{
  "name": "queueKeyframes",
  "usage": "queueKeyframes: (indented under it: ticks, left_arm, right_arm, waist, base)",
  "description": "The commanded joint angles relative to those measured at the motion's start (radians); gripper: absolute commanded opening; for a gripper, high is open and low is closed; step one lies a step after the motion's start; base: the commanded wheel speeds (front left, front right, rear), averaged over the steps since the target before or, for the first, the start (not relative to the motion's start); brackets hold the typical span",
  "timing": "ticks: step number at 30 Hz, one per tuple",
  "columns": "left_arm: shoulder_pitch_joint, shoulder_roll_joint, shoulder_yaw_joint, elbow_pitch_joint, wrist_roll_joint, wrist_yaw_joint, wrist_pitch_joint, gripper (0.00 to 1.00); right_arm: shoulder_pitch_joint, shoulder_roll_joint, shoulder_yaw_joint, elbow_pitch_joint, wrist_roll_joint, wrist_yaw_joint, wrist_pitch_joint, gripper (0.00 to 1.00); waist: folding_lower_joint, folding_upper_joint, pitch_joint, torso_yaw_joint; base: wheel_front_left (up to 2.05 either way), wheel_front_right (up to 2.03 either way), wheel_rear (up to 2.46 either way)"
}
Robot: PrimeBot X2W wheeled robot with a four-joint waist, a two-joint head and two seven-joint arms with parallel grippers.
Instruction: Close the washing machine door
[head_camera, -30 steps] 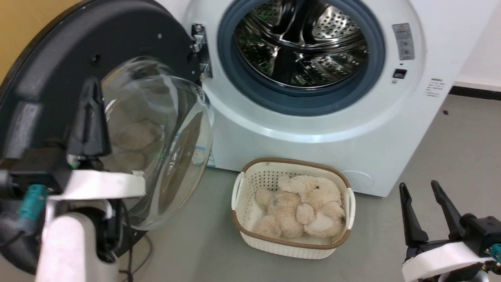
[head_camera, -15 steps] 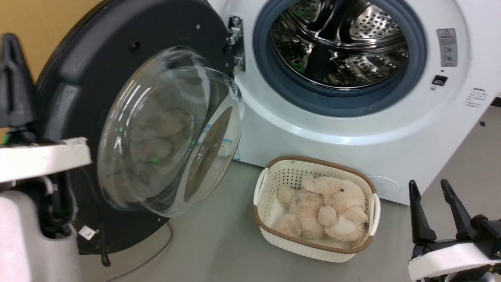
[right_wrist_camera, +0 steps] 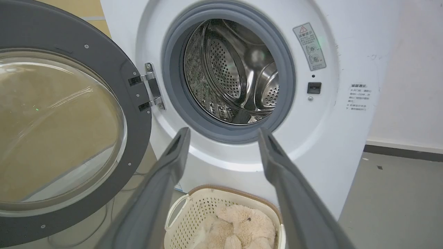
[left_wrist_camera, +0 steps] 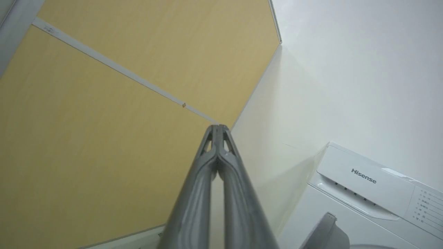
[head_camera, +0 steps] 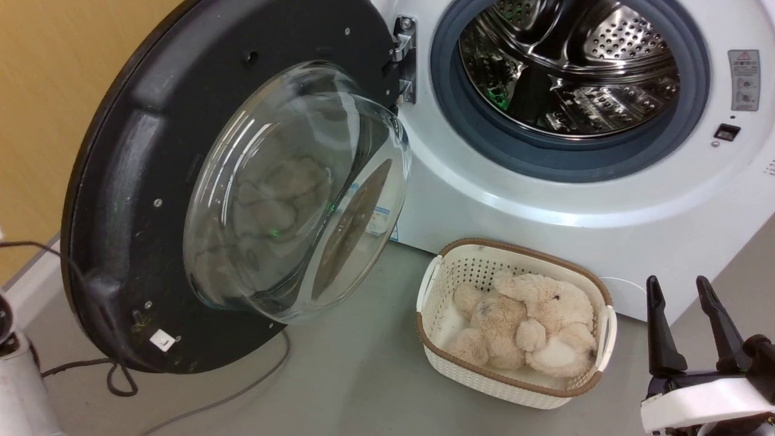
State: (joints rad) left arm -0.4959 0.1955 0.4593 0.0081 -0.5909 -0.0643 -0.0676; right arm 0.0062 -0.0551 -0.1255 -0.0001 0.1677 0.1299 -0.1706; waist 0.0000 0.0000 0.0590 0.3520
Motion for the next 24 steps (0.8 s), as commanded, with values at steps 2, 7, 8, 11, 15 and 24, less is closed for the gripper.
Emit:
queueKeyframes:
  ticks: [2,7,8,11,15,24]
  left_arm:
    - [-0.024,0.006,0.038,0.029,-0.053,0.002,0.016,0.00]
    - [-0.026,-0.006,0.100,0.117,-0.218,0.006,0.128,0.00]
    - [-0.024,-0.013,0.108,0.133,-0.263,0.004,0.167,0.00]
    - [-0.005,-0.020,0.137,0.179,-0.361,-0.001,0.255,0.00]
    - [0.023,-0.028,0.166,0.234,-0.461,-0.016,0.342,0.00]
    - [0.128,-0.077,0.133,0.281,-0.636,-0.050,0.548,0.00]
  right_arm:
    - [-0.005,0.003,-0.007,0.004,0.014,0.001,-0.011,1.00]
    - [-0.006,0.004,-0.017,0.006,0.021,0.001,-0.022,1.00]
    - [-0.006,0.004,-0.020,0.007,0.023,0.001,-0.024,1.00]
    - [-0.007,0.004,-0.025,0.007,0.027,0.001,-0.030,1.00]
    - [-0.010,0.004,-0.027,0.008,0.031,0.001,-0.038,1.00]
    - [-0.014,0.004,-0.044,0.010,0.042,0.001,-0.061,1.00]
  waist:
    - [0.0000,0.0000,0.004,0.008]
    - [0.0000,0.0000,0.010,0.024]
    - [0.0000,0.0000,0.011,0.028]
    - [0.0000,0.0000,0.016,0.040]
    - [0.0000,0.0000,0.022,0.052]
    - [0.0000,0.0000,0.039,0.085]
  base:
    - [0.00,0.00,0.00]
    - [0.00,0.00,0.00]
    - [0.00,0.00,0.00]
    - [0.00,0.00,0.00]
    - [0.00,0.00,0.00]
    - [0.00,0.00,0.00]
